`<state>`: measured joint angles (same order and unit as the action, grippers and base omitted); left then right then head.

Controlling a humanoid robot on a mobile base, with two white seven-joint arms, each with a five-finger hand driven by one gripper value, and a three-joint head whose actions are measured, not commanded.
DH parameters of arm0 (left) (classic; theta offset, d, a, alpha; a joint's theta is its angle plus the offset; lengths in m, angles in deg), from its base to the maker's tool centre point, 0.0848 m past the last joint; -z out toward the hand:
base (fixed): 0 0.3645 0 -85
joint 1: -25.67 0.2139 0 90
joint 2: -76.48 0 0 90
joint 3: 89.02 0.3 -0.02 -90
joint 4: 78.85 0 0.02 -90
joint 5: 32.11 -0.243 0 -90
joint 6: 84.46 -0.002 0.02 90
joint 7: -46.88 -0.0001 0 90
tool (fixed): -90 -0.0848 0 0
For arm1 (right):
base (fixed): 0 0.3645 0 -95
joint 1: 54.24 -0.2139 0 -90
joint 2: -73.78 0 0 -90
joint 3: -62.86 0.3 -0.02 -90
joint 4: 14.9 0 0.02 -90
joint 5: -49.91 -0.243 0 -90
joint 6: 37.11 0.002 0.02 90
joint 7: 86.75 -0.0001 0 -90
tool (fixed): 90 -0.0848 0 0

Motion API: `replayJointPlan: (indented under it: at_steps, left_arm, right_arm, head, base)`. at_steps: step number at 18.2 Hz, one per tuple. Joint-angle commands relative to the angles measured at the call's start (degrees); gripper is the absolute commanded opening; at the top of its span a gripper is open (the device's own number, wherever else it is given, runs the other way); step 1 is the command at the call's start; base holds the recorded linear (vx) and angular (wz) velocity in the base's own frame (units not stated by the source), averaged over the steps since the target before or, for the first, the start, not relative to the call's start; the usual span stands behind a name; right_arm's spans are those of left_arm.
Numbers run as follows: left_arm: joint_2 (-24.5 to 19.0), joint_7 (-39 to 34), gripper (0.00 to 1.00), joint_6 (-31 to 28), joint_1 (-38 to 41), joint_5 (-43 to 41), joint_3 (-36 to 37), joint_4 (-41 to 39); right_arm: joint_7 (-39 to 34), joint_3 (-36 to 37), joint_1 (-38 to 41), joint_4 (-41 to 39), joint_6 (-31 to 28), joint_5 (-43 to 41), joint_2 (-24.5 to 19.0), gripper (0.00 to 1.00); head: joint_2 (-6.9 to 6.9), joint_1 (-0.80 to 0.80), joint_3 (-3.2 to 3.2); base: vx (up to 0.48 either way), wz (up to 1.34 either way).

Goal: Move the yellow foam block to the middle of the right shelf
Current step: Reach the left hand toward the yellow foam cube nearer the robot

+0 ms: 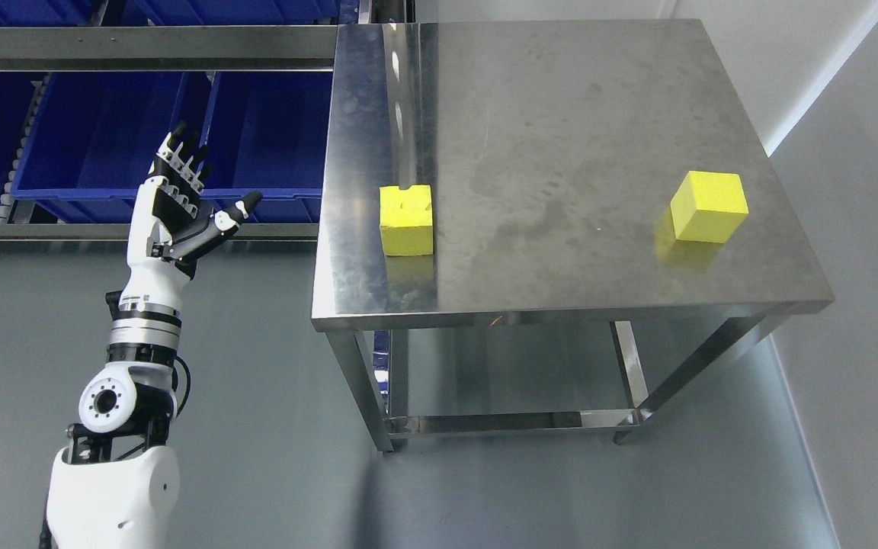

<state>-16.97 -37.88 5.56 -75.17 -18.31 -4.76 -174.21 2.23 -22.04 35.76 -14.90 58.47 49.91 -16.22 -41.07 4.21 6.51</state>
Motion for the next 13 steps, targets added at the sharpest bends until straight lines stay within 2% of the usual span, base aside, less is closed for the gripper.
replayJointPlan:
  at_steps: [1, 5, 8, 10, 13]
  left_arm:
    - [-0.16, 0.03, 1.00, 0.08, 0.03, 0.00, -0.24, 0.00]
    - [-0.60, 0.11, 1.00, 0.08, 0.03, 0.00, -0.15, 0.00]
    - [-5.32, 0.37, 1.00, 0.08, -1.10, 0.00, 0.90, 0.00]
    - [-7.71, 5.97, 1.00, 0.16, -2.77, 0.00, 1.70, 0.09]
    - [-8.33, 23.27, 1.00, 0.16, -6.81, -2.01, 2.05, 1.49]
  right_arm:
    - [-0.04, 0.00, -0.09, -1.00, -0.05, 0.00, 1.00, 1.00]
    - [-0.04, 0.00, -0.09, -1.00, -0.05, 0.00, 1.00, 1.00]
    - [-0.04, 0.00, -0.09, -1.00, -0.05, 0.00, 1.00, 1.00]
    - [-0.04, 0.00, -0.09, -1.00, -0.05, 0.00, 1.00, 1.00]
    - [-0.04, 0.00, -0.09, -1.00, -0.05, 0.00, 1.00, 1.00]
  head:
    - [0.00, 0.00, 0.00]
    - [0.00, 0.00, 0.00]
    - [0.00, 0.00, 0.00]
    - [0.00, 0.00, 0.00]
    - [0.00, 0.00, 0.00]
  base:
    - [0.000, 0.00]
    - [0.000, 0.00]
    - [0.000, 0.00]
    - [0.000, 0.00]
    - [0.000, 0.00]
